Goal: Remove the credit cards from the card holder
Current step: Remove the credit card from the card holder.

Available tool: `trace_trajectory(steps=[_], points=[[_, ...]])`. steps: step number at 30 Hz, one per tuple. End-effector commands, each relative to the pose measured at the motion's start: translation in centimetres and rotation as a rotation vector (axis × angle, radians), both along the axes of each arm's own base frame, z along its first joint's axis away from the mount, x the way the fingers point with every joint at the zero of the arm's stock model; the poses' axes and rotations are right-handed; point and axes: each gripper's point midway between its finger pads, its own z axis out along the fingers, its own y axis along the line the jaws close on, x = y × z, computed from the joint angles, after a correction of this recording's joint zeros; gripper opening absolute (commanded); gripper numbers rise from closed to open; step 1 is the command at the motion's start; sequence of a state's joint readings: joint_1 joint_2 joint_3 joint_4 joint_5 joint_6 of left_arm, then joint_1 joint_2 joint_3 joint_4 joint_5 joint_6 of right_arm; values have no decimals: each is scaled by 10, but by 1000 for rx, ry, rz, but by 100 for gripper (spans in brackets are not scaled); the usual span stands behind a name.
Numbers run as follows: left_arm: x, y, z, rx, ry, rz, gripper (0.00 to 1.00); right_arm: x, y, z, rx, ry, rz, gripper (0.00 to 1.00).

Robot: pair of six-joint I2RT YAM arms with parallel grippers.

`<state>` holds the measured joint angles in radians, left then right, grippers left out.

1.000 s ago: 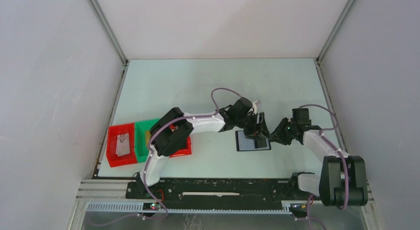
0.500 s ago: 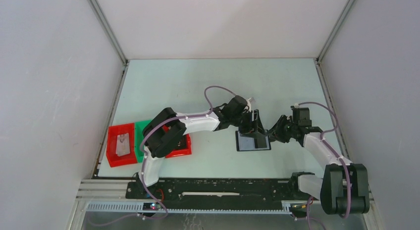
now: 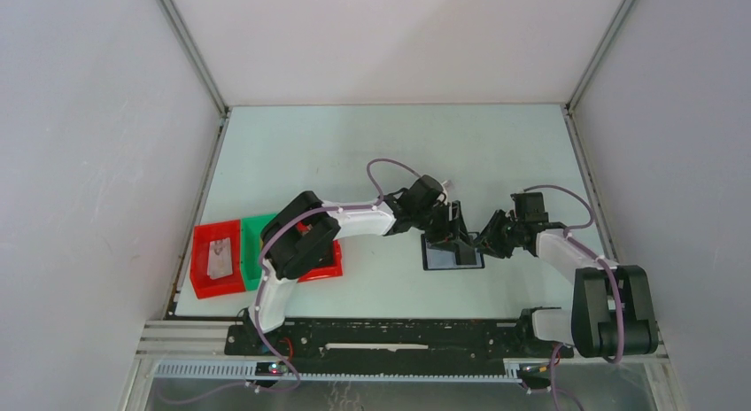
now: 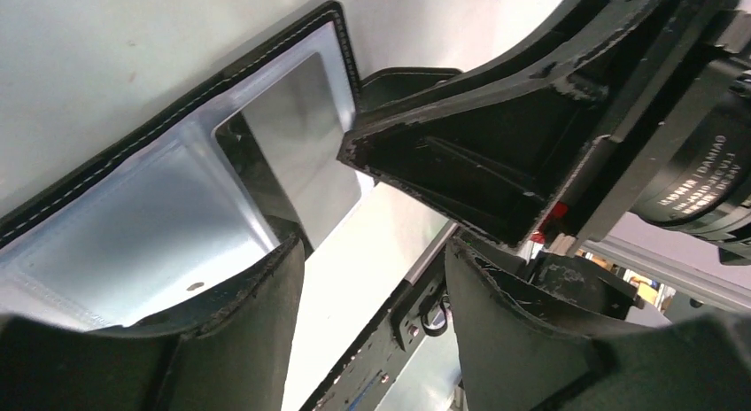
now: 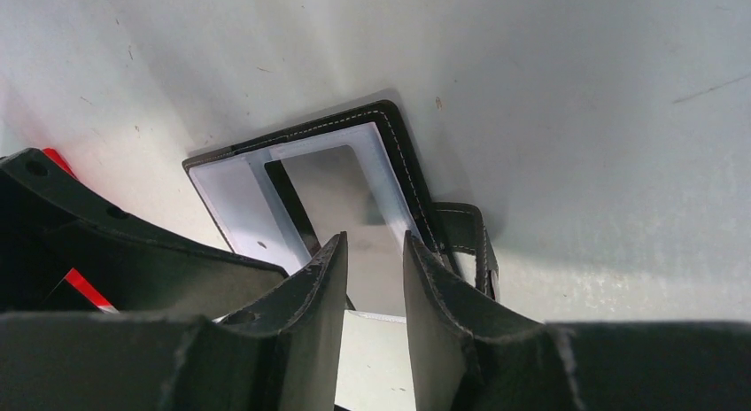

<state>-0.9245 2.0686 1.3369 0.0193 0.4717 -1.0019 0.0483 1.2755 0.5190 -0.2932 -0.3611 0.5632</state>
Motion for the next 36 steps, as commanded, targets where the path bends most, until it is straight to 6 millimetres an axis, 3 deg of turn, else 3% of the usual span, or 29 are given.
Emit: trace_trajectory(steps=[1, 15, 36], points=[[-1, 20, -21, 97, 20, 24, 65, 4, 1, -3, -6, -11, 12, 38], [-4, 34, -40, 167, 41, 40, 53, 2, 7, -8, -2, 8, 31, 38], [1, 23, -31, 56, 38, 59, 30, 0, 15, -9, 27, 18, 54, 38]])
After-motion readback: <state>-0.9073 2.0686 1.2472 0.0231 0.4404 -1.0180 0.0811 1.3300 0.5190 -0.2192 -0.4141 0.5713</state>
